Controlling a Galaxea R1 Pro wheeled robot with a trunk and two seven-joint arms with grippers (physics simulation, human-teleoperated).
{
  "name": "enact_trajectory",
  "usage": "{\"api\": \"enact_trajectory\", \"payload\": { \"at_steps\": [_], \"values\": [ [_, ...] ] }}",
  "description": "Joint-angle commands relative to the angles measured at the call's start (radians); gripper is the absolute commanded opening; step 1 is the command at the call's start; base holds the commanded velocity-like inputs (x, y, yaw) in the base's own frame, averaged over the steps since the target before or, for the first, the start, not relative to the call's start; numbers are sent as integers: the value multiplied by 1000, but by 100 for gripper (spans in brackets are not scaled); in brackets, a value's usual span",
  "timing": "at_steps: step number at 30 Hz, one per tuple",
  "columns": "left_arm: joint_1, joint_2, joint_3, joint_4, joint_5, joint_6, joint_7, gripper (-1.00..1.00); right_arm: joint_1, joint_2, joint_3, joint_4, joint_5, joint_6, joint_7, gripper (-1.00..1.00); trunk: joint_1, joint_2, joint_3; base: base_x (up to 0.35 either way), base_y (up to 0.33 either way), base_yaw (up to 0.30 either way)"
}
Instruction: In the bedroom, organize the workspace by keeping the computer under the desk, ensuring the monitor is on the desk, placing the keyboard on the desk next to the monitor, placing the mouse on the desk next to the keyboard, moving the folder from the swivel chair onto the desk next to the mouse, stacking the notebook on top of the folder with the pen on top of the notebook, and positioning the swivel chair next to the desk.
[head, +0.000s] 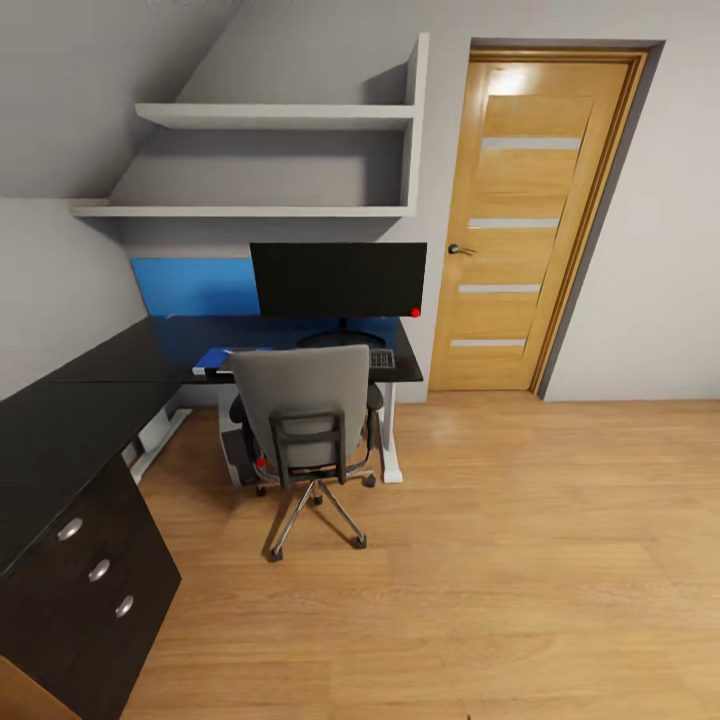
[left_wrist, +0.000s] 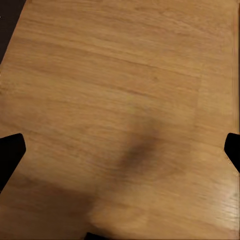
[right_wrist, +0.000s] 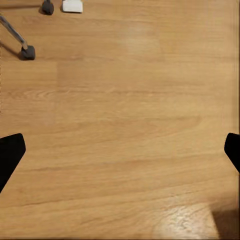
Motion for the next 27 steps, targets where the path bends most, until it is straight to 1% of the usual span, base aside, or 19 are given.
{"api": "enact_trajectory", "payload": {
  "at_steps": [1, 2, 3, 4, 6, 10, 12, 15, 27],
  "values": [
    [11, 0, -9, 1, 4, -31, 3, 100, 13, -2, 10, 2, -5, -20, -4, 100, -4, 7, 2, 0, 0, 0],
    [19, 0, -9, 1, 4, -46, 1, 100, 18, -2, 10, 2, -6, -26, -4, 100, -8, 14, 5, 0, 0, 0],
    [36, 0, -9, 1, 4, -78, 0, 100, 29, -4, 10, 3, -6, -35, -5, 100, -12, 21, 9, 0, 0, 0],
    [44, 0, -9, 2, 4, -93, -1, 100, 34, -4, 10, 3, -6, -38, -5, 100, -16, 28, 12, 0, 0, 0],
    [71, 0, -9, 2, 4, -144, -4, 100, 53, -6, 9, 3, -6, -46, -5, 100, -23, 42, 18, 0, 0, 0],
    [103, 2, -9, 2, 4, -205, -22, 100, 74, -9, 9, 3, -6, -51, -5, 100, -39, 70, 31, 0, 0, 0],
    [110, 3, -8, 2, 4, -221, -31, 100, 80, -10, 9, 3, -6, -51, -4, 100, -46, 84, 37, 0, 0, 0],
    [115, 5, -7, 2, 4, -229, -43, 100, 84, -14, 11, 1, -5, -46, 2, 100, -58, 105, 46, 0, 0, 0],
    [118, 6, -7, 2, 4, -225, -52, 100, 87, -26, 13, -1, -1, -35, 14, 100, -58, 105, 46, 0, 0, 0]
  ]
}}
